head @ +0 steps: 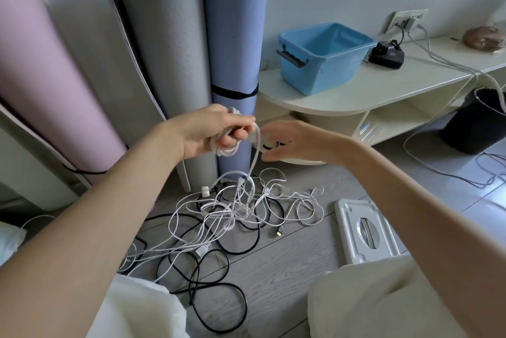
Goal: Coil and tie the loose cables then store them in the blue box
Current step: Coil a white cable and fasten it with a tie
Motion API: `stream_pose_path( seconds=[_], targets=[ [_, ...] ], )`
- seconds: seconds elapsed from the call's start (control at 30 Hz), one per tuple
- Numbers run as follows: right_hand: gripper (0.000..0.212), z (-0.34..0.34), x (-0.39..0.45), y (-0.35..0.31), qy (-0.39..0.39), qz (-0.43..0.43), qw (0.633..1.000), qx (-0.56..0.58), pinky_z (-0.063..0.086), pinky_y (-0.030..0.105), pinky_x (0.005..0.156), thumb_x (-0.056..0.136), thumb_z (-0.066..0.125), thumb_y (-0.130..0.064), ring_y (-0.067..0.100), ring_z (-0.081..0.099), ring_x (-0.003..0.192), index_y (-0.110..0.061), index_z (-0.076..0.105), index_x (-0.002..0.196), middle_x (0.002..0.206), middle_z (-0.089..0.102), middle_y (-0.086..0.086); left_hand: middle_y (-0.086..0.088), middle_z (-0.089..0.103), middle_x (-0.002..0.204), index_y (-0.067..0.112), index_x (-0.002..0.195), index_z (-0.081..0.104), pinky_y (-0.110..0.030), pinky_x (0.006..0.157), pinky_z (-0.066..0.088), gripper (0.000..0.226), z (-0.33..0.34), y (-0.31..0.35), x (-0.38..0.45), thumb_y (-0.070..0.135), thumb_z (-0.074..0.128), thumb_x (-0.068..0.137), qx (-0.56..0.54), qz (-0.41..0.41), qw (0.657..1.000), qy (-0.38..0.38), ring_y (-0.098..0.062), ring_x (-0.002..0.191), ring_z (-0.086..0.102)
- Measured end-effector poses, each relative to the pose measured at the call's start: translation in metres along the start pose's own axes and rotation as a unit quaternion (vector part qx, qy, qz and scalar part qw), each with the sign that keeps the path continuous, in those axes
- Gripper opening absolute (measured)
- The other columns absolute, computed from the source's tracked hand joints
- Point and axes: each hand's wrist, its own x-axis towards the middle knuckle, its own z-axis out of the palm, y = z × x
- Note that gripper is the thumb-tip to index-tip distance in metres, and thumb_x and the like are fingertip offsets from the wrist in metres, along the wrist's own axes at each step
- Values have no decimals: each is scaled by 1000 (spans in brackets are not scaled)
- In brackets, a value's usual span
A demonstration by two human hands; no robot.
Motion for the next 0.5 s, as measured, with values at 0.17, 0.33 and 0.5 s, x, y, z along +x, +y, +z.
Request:
stream_pose_path(
  seconds=[0.17,0.33,0.5],
  targets=[
    [14,14,5,0,18,-39,993,109,47,28,93,90,57,-7,14,62,86,4,62,96,98,66,21,3,48,47,7,73,50,-10,33,25,25,-3,7,-11,19,44,94,-7,32,998,-53,1,27,27],
    [26,1,-5,-3,40,-27,967,252,41,20,48,99,41,-18,7,34,39,-8,53,78,51,33,-4,-1,62,55,5,74,57,-6,36,27,27,-17,0,-4,18,46,96,-44,29,997,62,-1,29,34],
    [26,-12,-11,-2,-17,11,979,204,11,17,39,95,48,-22,7,14,40,-7,64,80,45,20,-8,-2,58,46,6,69,46,-8,30,22,27,-34,-10,13,6,44,96,-167,78,957,225,0,31,37]
  ],
)
